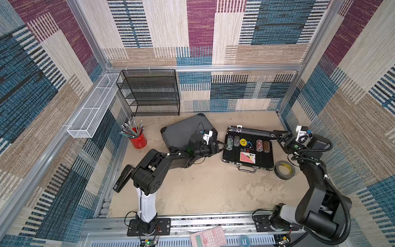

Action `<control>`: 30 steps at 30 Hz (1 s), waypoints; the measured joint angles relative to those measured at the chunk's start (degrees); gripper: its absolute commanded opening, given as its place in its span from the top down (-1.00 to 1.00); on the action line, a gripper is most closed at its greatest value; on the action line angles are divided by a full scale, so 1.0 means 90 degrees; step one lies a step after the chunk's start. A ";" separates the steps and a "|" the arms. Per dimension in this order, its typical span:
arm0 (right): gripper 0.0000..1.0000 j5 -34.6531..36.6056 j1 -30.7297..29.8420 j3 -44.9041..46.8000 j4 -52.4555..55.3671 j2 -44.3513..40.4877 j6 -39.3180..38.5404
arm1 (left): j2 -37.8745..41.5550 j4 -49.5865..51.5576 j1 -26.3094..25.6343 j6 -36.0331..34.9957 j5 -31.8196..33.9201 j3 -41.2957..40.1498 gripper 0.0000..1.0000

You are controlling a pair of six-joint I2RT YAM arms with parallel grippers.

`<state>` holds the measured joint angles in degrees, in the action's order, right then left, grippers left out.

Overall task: Open the poker set cases
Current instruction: Open the case lid on the poker set case.

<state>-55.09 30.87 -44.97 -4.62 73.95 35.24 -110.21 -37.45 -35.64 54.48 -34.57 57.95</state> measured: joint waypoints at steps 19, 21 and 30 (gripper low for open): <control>-1.00 0.0143 0.0012 -0.2200 -0.0430 0.1984 0.0151 | -0.0508 0.1598 -0.0126 -0.0906 0.0323 0.0772 -0.95; -1.00 0.0158 0.0010 -0.2300 -0.0474 0.2093 0.0223 | -0.0554 0.1673 -0.0136 -0.0930 0.0342 0.0826 -0.95; -0.99 0.0197 0.0012 -0.2776 -0.0627 0.2521 0.0410 | -0.0852 0.1710 -0.0182 -0.0974 0.0306 0.1039 -0.94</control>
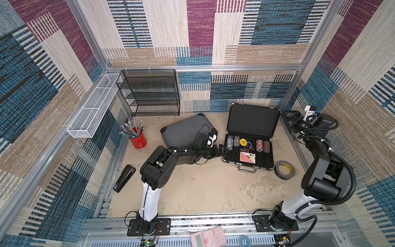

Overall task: Open the poker set cases
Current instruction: Open the case lid on the poker set case, then move the poker set case to the center of the board.

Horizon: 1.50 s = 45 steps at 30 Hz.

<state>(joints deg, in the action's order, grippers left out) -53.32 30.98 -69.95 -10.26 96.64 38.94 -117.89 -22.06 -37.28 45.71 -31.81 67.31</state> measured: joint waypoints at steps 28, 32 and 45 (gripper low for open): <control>-0.57 0.1224 -0.0002 0.1855 0.0746 -0.0362 -0.1273 | -0.0665 0.0216 -0.0170 0.0090 -0.0114 0.0862 -0.76; -0.43 0.1365 -0.0046 0.1899 0.0872 -0.0185 -0.1477 | -0.0743 0.0537 -0.0226 0.0066 0.0027 0.1052 -0.64; -0.15 0.2130 -0.0495 0.1644 0.1421 0.0634 -0.1999 | -0.0993 0.1503 -0.0401 -0.0243 0.0129 0.1588 0.07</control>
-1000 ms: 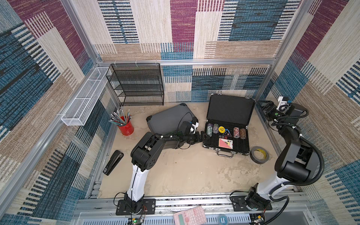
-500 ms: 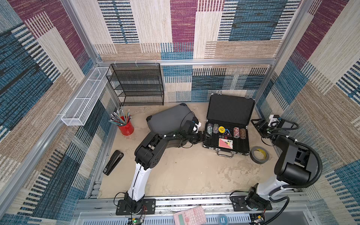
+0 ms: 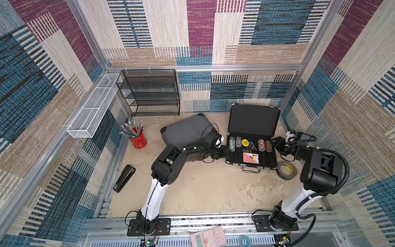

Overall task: Open the poker set cases
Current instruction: Move the poker set case to the center of the board.

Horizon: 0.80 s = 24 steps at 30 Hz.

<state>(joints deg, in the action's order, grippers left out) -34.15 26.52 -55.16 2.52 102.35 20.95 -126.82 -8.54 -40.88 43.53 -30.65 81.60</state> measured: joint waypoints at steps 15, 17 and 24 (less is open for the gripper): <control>-0.18 0.0338 -0.0100 -0.0265 0.0022 0.0296 -0.0192 | -0.0406 0.0648 -0.0029 -0.0022 0.0010 0.0729 0.33; -0.18 0.0313 -0.0100 -0.0350 -0.0051 0.0406 -0.0192 | -0.0510 0.0721 -0.0029 -0.0022 -0.0027 0.0896 0.35; -0.18 0.0296 -0.0112 -0.0678 -0.0197 0.0746 -0.0180 | -0.0835 0.1030 -0.0010 -0.0019 -0.0121 0.1462 0.37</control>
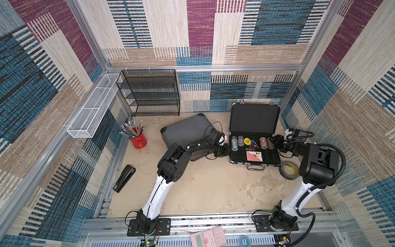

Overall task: Open the poker set cases
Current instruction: Move the poker set case to the center of the board.

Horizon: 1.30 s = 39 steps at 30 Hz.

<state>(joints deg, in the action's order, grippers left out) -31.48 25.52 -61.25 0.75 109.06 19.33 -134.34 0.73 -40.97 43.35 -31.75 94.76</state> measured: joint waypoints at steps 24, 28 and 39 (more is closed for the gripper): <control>-0.56 0.0143 -0.0153 -0.0942 0.0080 0.0563 0.0087 | -0.0668 0.0376 0.0114 -0.0221 0.0039 0.1360 -0.31; -0.65 0.0168 -0.0172 -0.0923 0.0172 0.0408 0.0090 | -0.0449 0.0376 0.0092 -0.0374 0.0306 0.1149 -0.44; -0.90 0.0187 -0.0199 -0.0568 0.0053 -0.0418 0.0381 | 0.0112 0.0792 0.0104 -0.0891 0.0901 0.0804 -0.77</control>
<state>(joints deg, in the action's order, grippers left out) -29.80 23.73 -66.37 1.23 105.30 22.76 -133.34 7.86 -40.03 35.33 -23.64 102.00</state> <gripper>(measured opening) 0.949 0.865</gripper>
